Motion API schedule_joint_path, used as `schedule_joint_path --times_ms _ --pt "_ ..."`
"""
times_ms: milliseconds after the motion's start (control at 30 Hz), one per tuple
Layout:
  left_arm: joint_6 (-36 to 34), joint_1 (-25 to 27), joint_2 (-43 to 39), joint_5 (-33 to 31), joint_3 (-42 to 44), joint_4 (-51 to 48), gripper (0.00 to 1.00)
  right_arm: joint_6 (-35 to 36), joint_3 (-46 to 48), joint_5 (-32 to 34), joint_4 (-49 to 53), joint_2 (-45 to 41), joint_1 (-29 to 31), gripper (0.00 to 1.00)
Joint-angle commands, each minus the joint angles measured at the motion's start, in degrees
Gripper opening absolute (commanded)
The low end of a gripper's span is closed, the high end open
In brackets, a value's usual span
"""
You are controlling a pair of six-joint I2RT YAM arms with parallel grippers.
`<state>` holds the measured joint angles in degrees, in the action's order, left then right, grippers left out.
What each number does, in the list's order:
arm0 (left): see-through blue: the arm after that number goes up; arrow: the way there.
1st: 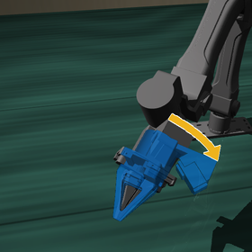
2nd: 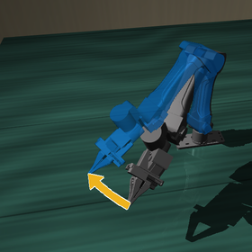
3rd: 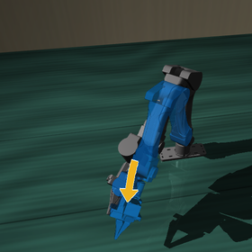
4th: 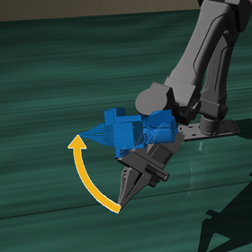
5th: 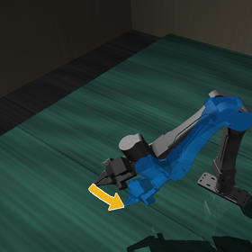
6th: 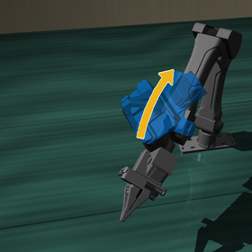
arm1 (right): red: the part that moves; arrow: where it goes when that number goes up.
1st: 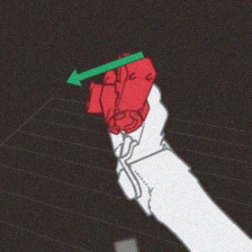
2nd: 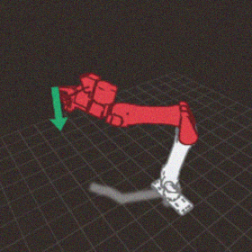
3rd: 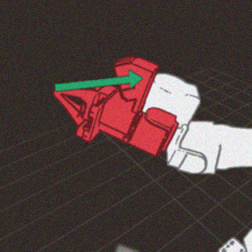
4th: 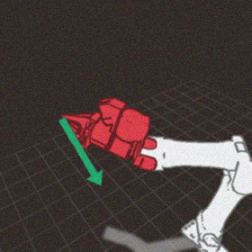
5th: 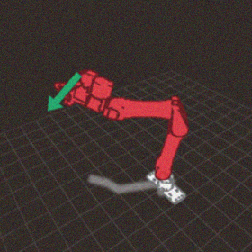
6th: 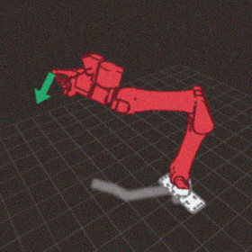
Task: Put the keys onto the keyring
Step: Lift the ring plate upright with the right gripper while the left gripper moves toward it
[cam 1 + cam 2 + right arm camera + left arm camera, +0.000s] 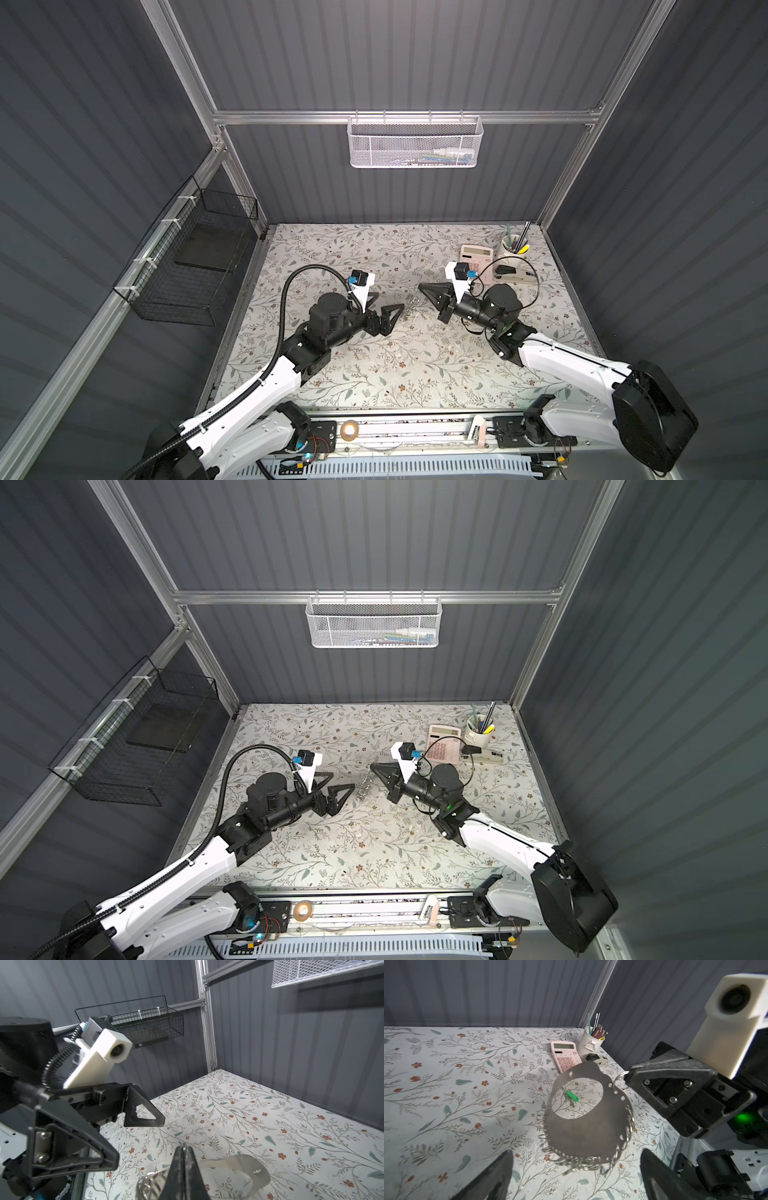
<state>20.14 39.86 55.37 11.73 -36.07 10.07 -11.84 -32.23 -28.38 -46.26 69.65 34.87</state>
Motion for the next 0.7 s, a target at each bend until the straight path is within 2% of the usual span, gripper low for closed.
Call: schedule_joint_path --times_ms 0,167,267,400,533,667 --pt "-1.7 -0.2 1.4 6.3 -1.2 7.3 0.94 -3.9 0.5 -5.8 -4.1 -1.5 -0.8 0.00" --pt "-4.4 -3.0 3.5 13.9 0.4 13.9 0.87 -7.6 0.6 -10.3 -6.6 -1.1 -2.6 0.00" --pt "-2.1 -8.0 5.7 23.1 1.2 20.2 0.77 -9.9 0.8 -12.7 -8.0 -1.0 -3.6 0.00" --pt "3.4 -13.4 9.0 34.8 2.3 31.4 0.70 -12.5 1.9 -15.0 -9.8 -1.6 -4.7 0.00" --pt "3.8 -13.8 13.7 43.5 -1.2 32.1 0.51 -13.6 2.5 -16.6 -10.6 -1.9 -4.8 0.00" --pt "4.4 -13.7 16.3 44.7 -1.8 34.5 0.48 -14.9 2.5 -18.1 -12.1 -1.1 -4.9 0.00"
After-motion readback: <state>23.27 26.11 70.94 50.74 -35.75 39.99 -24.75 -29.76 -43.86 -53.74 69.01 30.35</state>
